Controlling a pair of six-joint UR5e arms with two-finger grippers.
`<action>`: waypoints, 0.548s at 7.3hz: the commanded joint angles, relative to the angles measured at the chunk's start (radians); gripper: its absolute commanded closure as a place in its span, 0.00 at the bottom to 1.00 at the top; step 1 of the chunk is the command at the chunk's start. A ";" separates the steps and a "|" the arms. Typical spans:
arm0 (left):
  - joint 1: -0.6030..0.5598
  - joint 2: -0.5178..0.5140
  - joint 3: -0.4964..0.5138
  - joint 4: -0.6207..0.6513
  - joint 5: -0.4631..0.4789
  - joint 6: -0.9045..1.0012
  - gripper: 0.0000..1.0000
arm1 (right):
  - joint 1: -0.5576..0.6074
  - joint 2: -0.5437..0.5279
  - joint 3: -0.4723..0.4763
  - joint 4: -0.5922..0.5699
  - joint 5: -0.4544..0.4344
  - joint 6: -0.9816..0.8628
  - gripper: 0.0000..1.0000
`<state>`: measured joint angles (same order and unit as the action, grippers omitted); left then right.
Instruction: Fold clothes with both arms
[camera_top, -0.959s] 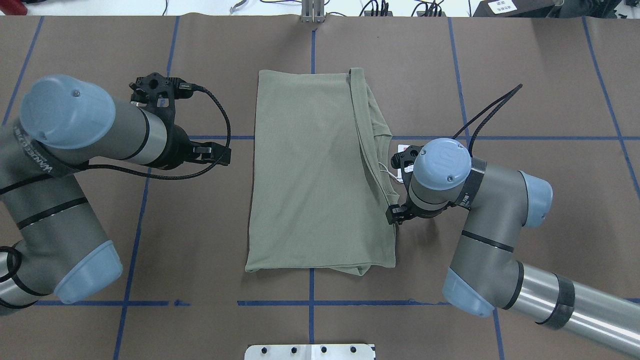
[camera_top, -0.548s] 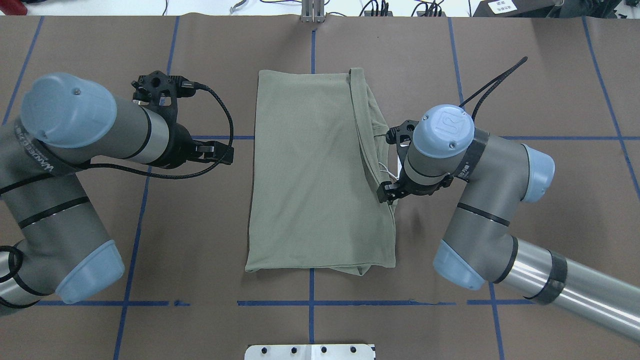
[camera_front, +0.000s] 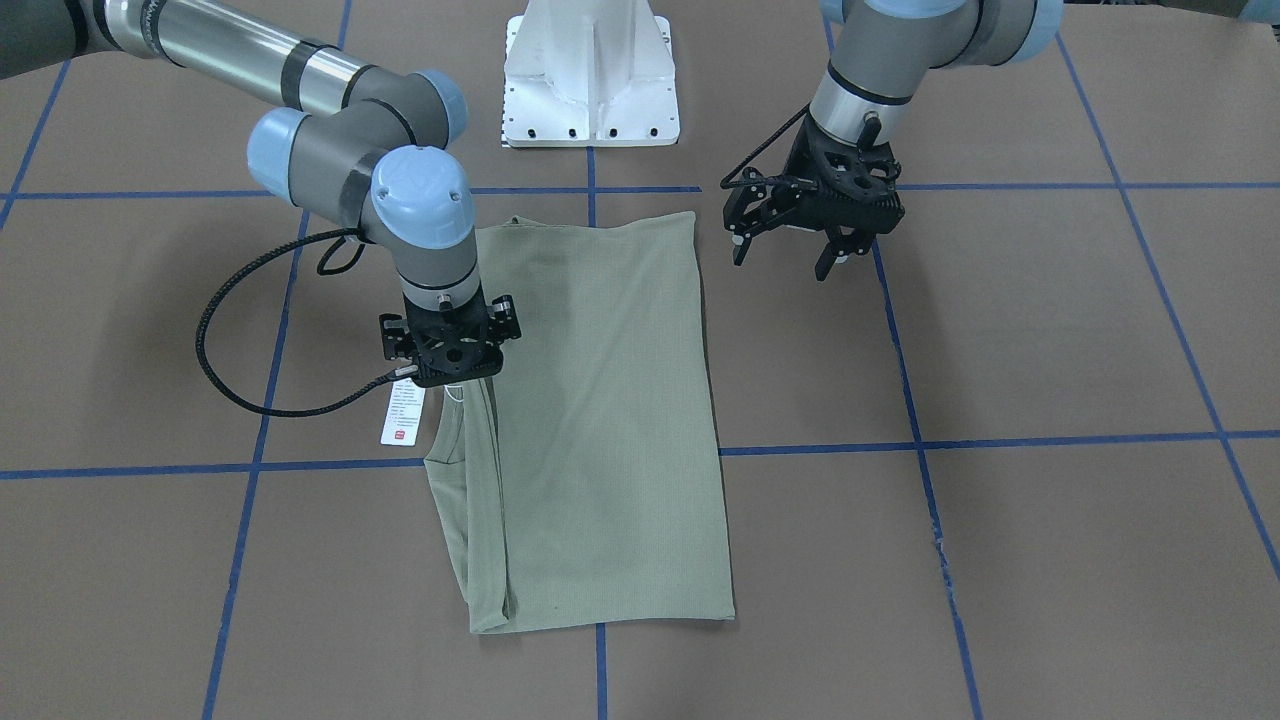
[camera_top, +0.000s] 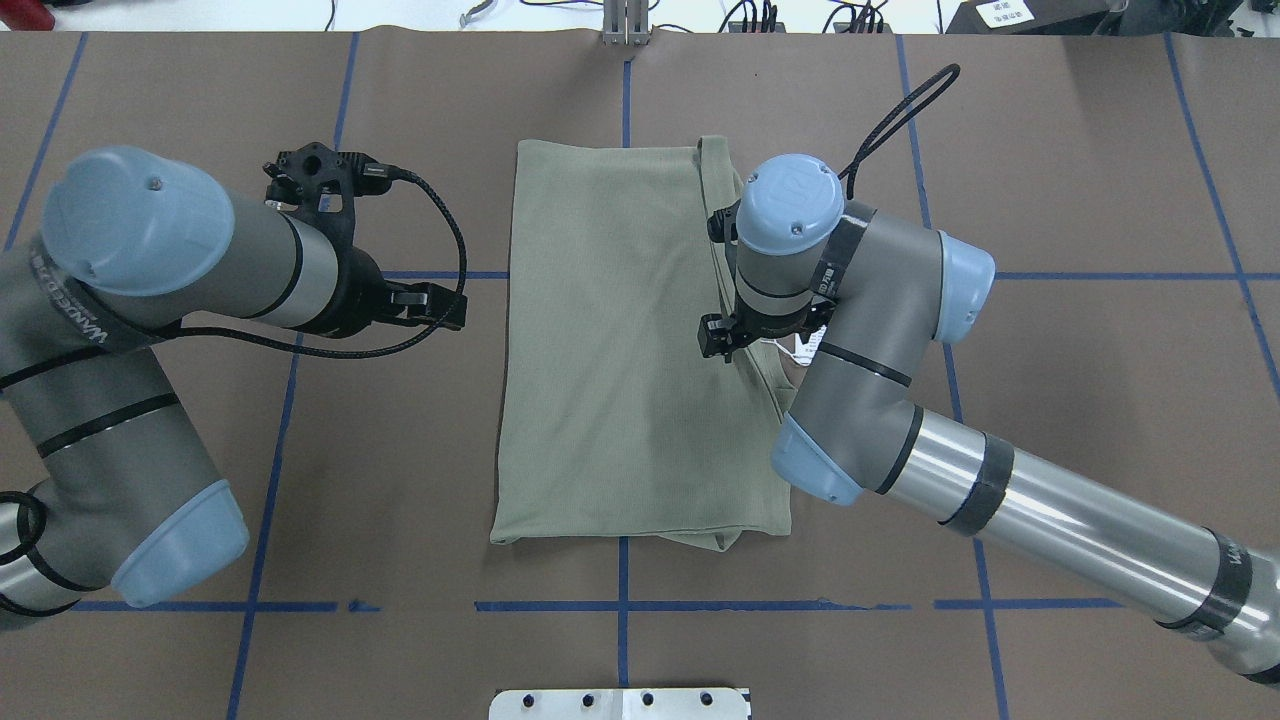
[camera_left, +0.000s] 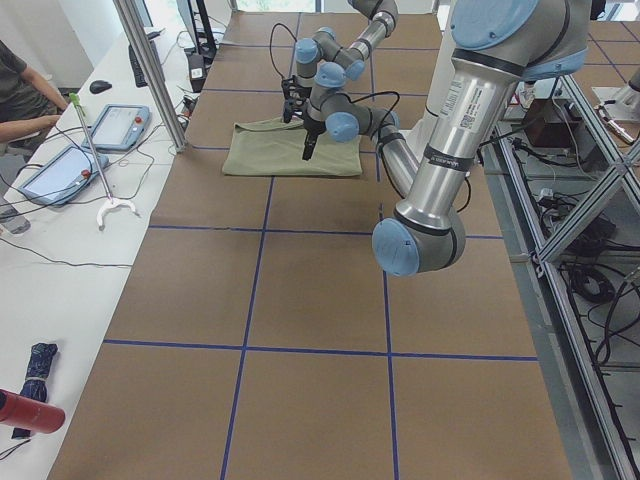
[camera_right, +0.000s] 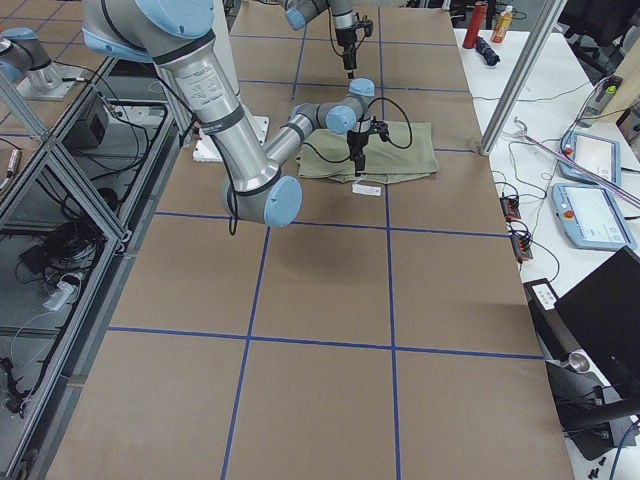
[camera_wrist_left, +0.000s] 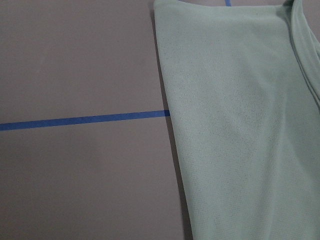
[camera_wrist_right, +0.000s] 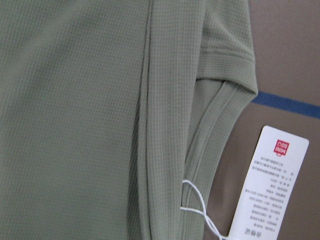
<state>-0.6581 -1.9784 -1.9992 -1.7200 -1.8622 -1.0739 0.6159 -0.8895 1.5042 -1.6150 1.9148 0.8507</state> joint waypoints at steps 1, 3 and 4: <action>0.000 0.007 0.002 -0.001 0.000 0.000 0.00 | 0.018 0.020 -0.050 0.001 -0.003 -0.021 0.00; 0.000 0.012 0.002 -0.001 0.000 0.003 0.00 | 0.018 0.014 -0.062 0.001 0.000 -0.024 0.00; 0.000 0.012 0.002 -0.001 0.000 0.006 0.00 | 0.018 0.015 -0.062 0.003 0.003 -0.024 0.00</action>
<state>-0.6581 -1.9683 -1.9973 -1.7211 -1.8623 -1.0706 0.6330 -0.8742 1.4444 -1.6134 1.9141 0.8275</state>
